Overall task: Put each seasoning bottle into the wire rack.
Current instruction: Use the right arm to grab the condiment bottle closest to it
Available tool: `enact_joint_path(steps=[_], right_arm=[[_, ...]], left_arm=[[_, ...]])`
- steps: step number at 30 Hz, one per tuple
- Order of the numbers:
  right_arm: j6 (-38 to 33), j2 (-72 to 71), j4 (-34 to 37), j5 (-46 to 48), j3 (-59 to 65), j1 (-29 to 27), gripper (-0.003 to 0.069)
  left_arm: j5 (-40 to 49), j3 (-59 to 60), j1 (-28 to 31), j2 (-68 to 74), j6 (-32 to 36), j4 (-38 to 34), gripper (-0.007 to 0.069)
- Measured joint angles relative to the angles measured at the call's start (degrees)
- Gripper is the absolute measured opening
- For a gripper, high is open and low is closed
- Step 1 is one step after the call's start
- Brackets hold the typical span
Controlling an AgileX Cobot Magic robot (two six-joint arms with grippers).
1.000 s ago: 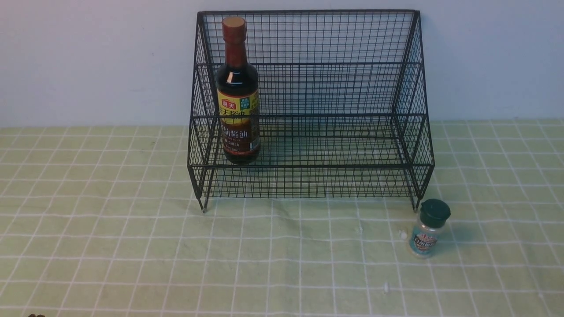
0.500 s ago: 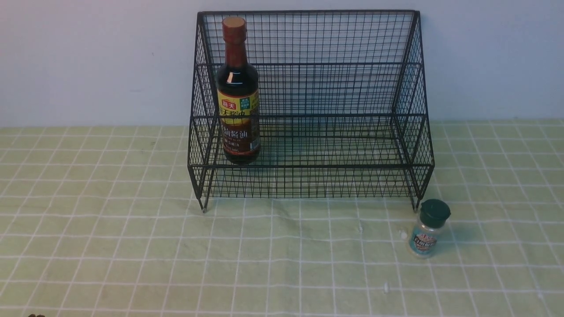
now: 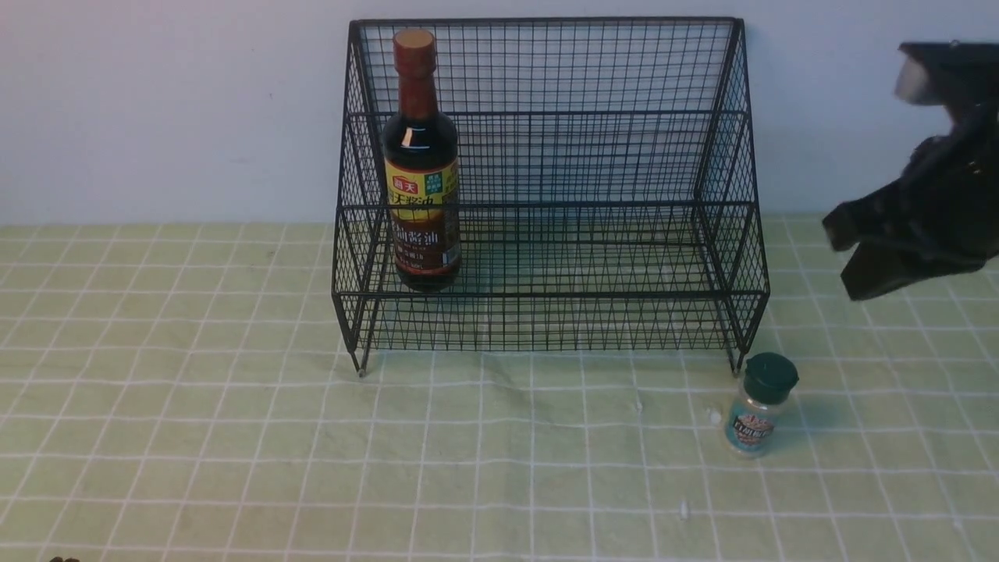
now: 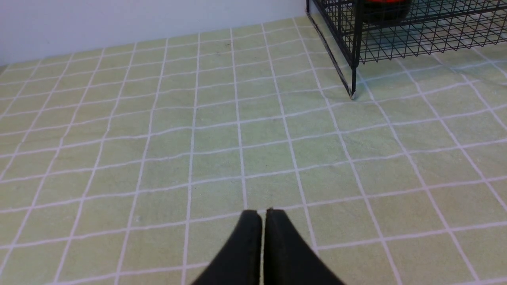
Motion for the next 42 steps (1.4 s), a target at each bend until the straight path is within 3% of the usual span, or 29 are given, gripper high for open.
enact_joint_path(steps=[4,9,10,12,14,16,17,22,32,37,38,40,42], right_arm=[[3.5,1.3,-2.4,-1.5,-0.1,2.4,0.002],[4.4,2.9,-3.0,-2.3,-0.1,3.0,0.0127],[4.4,3.7,-3.2,-2.4,-0.1,3.0,0.0214],[4.4,4.7,-3.2,-2.3,-0.1,3.0,0.0286],[4.4,6.3,-3.2,-1.5,-0.1,3.0,0.0405],[4.4,7.5,-3.3,-1.1,-0.1,3.0,0.0456],[4.4,9.4,-3.3,-1.2,-0.1,3.0,0.0545],[4.4,13.7,-3.2,-3.7,-0.1,3.0,0.0644],[4.0,17.5,-2.0,-5.1,-0.1,3.0,0.0627],[4.7,18.8,-2.5,-5.2,-0.4,3.0,0.0479],[4.7,19.0,-2.5,-5.0,-0.5,3.0,0.0392],[4.7,19.2,-2.7,-4.2,-0.6,3.0,0.0309],[4.3,19.1,-2.9,-2.4,-0.6,3.0,0.0321]], left_arm=[[0.0,0.0,0.0,0.0,0.0,0.0,-0.0006],[0.0,0.0,0.0,0.0,0.0,0.0,-0.0006],[0.0,0.0,0.0,0.0,0.0,0.0,-0.0006],[0.0,0.0,0.0,0.0,0.0,0.0,-0.0006],[0.0,0.0,0.0,0.0,0.0,0.0,-0.0006],[0.0,0.0,0.0,0.0,0.0,0.0,-0.0006],[0.0,0.0,0.0,0.0,0.0,0.0,-0.0006],[0.0,0.0,0.0,0.0,0.0,0.0,-0.0006],[0.0,0.0,0.0,0.0,0.0,0.0,-0.0006],[0.0,0.0,0.0,0.0,0.0,0.0,-0.0006],[0.0,0.0,0.0,0.0,0.0,0.0,-0.0006],[0.0,0.0,0.0,0.0,0.0,0.0,-0.0006],[0.0,0.0,0.0,0.0,0.0,0.0,-0.0006]])
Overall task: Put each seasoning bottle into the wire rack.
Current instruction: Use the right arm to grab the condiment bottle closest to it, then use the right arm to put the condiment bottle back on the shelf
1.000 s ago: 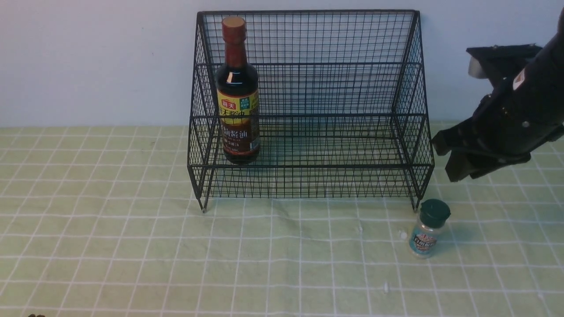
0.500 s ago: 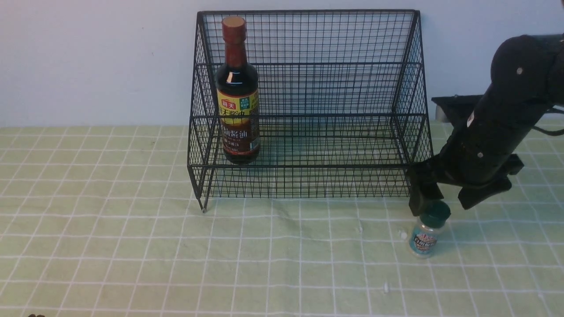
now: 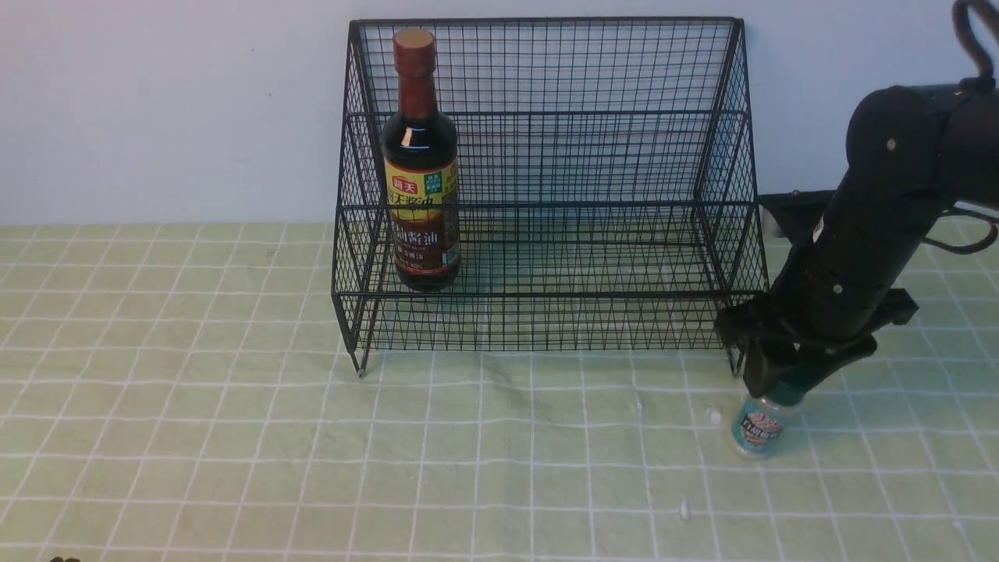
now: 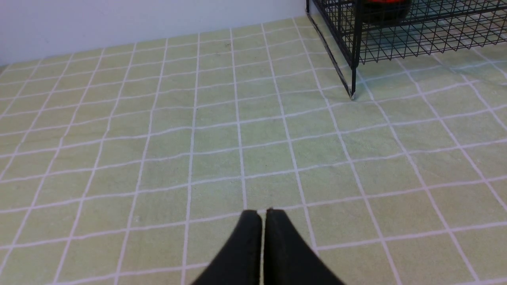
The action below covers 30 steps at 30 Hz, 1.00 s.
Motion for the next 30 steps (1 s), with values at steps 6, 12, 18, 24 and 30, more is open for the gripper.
enact_joint_path(steps=[6,12,18,24,30], right_arm=[[-0.5,-5.2,-0.3,1.4,0.1,0.0,0.0321],[-0.5,-17.2,-0.3,2.4,-1.1,0.0,0.0321],[-0.5,-21.2,-0.3,3.5,-9.5,0.0,0.0321],[-0.5,-14.4,-0.2,3.9,-22.7,0.0,0.0321],[-0.8,-7.2,1.6,3.9,-27.1,0.5,0.0321]], left_arm=[[0.0,0.0,0.0,0.0,0.0,0.0,-0.0006],[0.0,0.0,0.0,0.0,0.0,0.0,-0.0006],[0.0,0.0,0.0,0.0,0.0,0.0,-0.0006],[0.0,0.0,0.0,0.0,0.0,0.0,-0.0006],[0.0,0.0,0.0,0.0,0.0,0.0,-0.0006]])
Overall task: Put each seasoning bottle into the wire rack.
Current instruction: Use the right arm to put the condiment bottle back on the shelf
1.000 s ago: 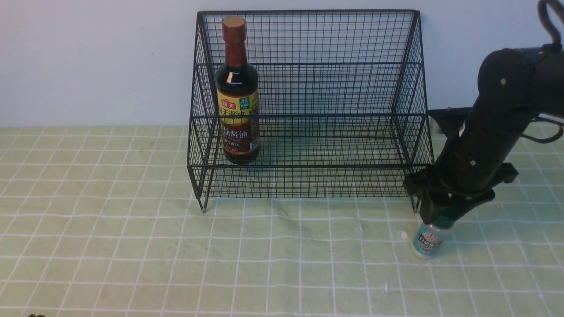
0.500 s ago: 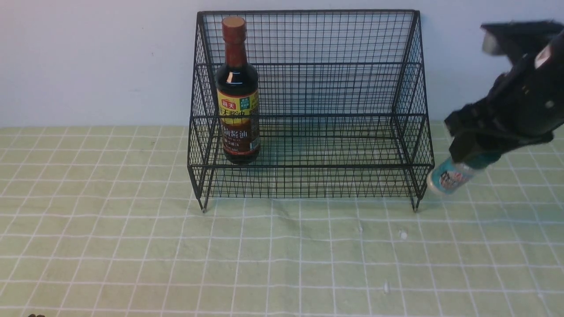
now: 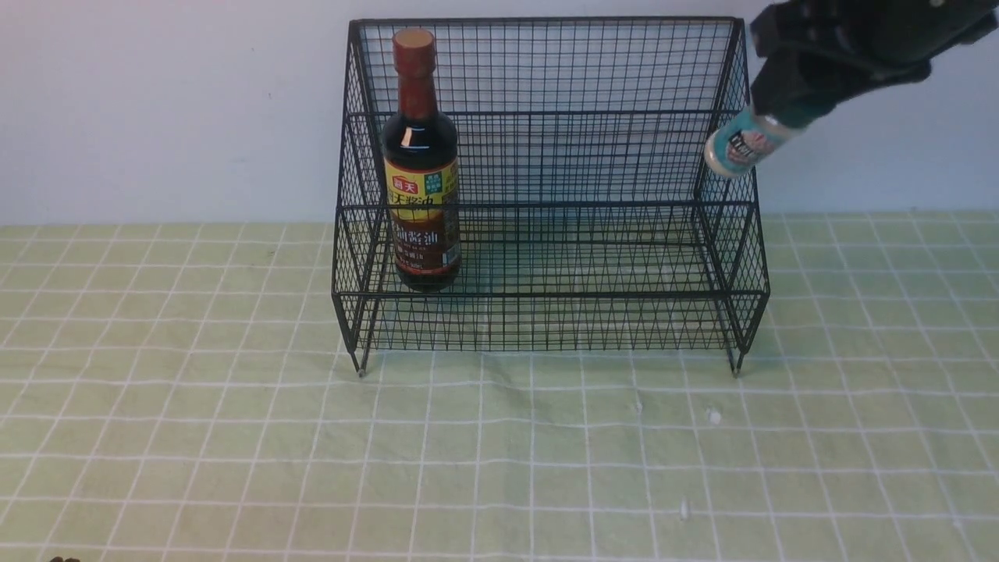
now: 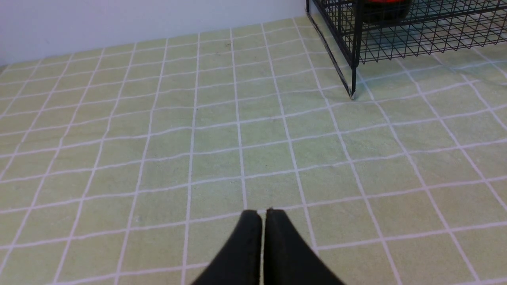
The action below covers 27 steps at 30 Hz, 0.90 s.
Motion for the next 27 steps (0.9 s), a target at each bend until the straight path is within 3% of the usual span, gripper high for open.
enact_joint_path(steps=[5,14,27], right_arm=[[-0.4,4.2,-0.8,0.0,-0.2,1.7,0.0321],[-1.0,10.6,-9.4,-0.1,-0.2,9.1,0.0321],[-1.0,17.0,-11.2,-0.5,-0.2,9.7,0.0321]], left_arm=[[0.0,0.0,0.0,0.0,0.0,0.0,-0.0006],[0.0,0.0,0.0,0.0,0.0,0.0,-0.0006],[0.0,0.0,0.0,0.0,0.0,0.0,-0.0006]])
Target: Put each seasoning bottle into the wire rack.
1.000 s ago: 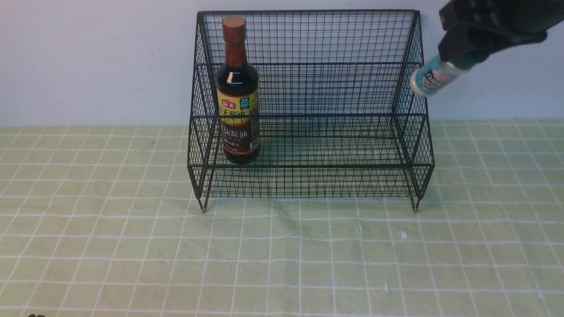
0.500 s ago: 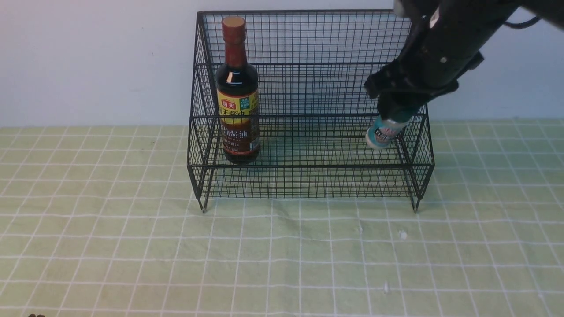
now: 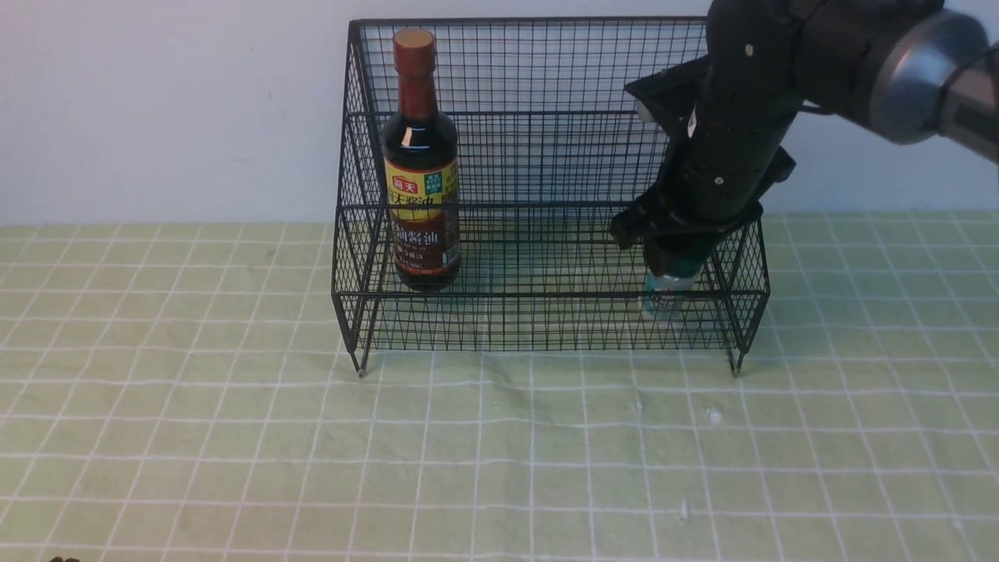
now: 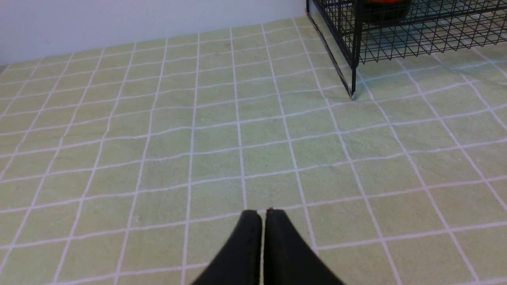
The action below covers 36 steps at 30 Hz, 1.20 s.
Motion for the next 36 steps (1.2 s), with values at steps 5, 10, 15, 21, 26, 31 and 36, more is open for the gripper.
enact_joint_path(steps=[5,10,15,21,26,31,36], right_arm=[[0.0,1.0,-0.2,-0.1,-0.1,0.0,0.0349],[2.5,1.3,-1.7,-0.2,-0.8,0.0,0.0468],[4.3,0.8,-3.0,-0.4,-2.0,0.0,0.0536],[4.6,-6.2,-1.1,-0.4,-1.9,0.0,0.0524],[4.7,-20.5,3.5,-0.3,0.3,0.0,0.0412],[5.6,-39.0,2.7,0.0,8.8,0.0,0.021],[6.7,-59.7,0.2,-3.4,24.2,0.0,0.0041]], left_arm=[[0.0,0.0,0.0,0.0,0.0,0.0,-0.0006],[0.0,0.0,0.0,0.0,0.0,0.0,-0.0006],[0.0,0.0,0.0,0.0,0.0,0.0,-0.0006],[0.0,0.0,0.0,0.0,0.0,0.0,-0.0006],[0.0,0.0,0.0,0.0,0.0,0.0,-0.0006],[0.0,0.0,0.0,0.0,0.0,0.0,-0.0006],[0.0,0.0,0.0,0.0,0.0,0.0,-0.0006]])
